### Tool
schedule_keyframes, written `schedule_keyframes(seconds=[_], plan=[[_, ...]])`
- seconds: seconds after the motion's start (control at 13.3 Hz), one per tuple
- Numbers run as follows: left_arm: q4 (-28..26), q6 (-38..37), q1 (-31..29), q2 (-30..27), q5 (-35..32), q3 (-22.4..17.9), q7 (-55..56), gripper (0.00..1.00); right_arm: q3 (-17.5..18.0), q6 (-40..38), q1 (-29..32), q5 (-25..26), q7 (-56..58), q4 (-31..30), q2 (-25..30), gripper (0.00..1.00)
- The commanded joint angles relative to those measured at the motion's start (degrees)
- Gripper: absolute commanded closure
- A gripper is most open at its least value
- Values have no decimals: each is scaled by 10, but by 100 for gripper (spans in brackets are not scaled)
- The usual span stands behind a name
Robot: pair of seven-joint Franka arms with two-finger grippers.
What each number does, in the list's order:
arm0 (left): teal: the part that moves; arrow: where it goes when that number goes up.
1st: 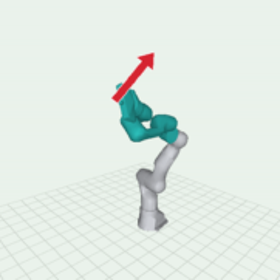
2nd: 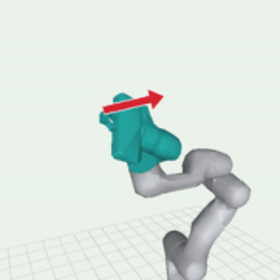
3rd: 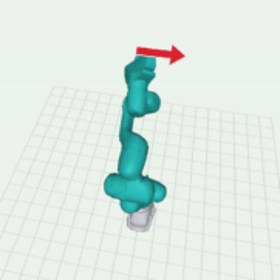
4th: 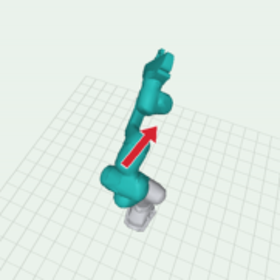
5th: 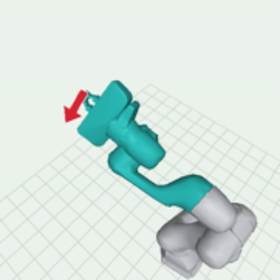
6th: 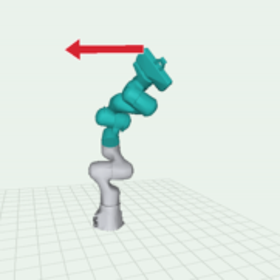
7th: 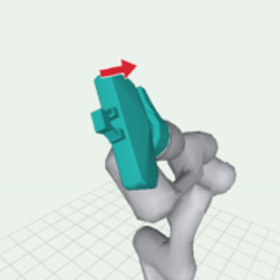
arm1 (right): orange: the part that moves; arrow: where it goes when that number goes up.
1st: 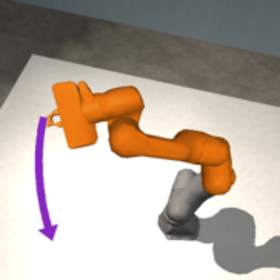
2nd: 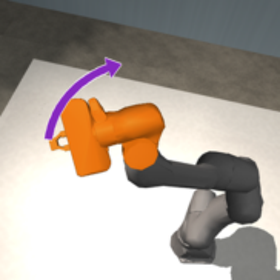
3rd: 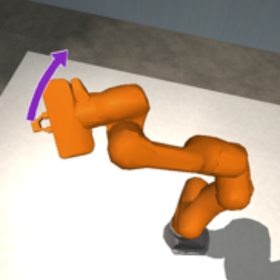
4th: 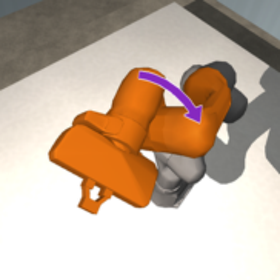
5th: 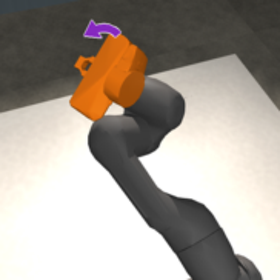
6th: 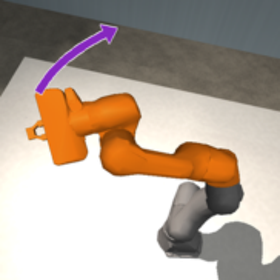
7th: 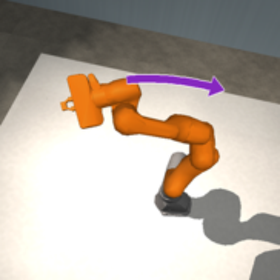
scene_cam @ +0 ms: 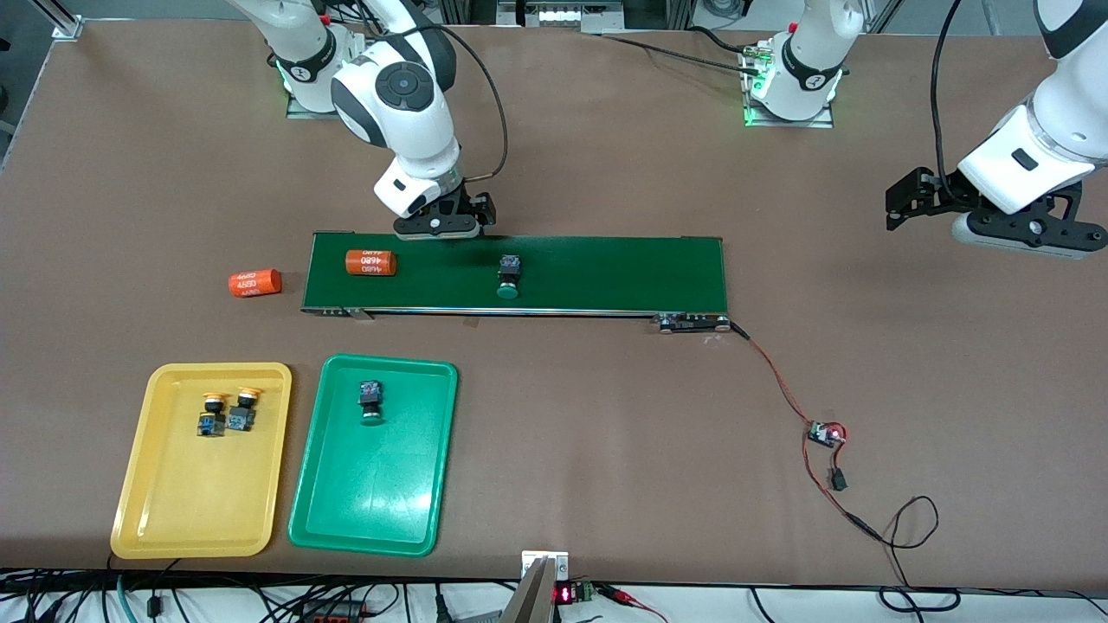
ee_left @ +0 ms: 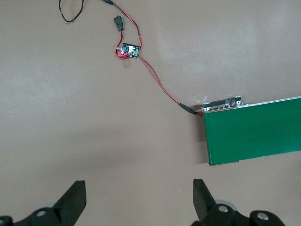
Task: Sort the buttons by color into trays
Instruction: 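Lower the right gripper and grasp the green button on the belt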
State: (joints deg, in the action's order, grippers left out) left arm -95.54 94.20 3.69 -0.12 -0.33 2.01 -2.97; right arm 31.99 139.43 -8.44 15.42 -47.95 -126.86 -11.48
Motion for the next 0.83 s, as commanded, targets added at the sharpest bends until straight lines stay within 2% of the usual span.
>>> schedule_keyframes(seconds=[0.0, 0.75], plan=[[15, -12, 0, 7, 6, -1, -14, 0, 1, 15, -6, 42, -45, 7, -18, 0], [15, -13, 0, 7, 6, 0, -13, 0, -1, 38, -6, 52, -55, 20, -55, 0]])
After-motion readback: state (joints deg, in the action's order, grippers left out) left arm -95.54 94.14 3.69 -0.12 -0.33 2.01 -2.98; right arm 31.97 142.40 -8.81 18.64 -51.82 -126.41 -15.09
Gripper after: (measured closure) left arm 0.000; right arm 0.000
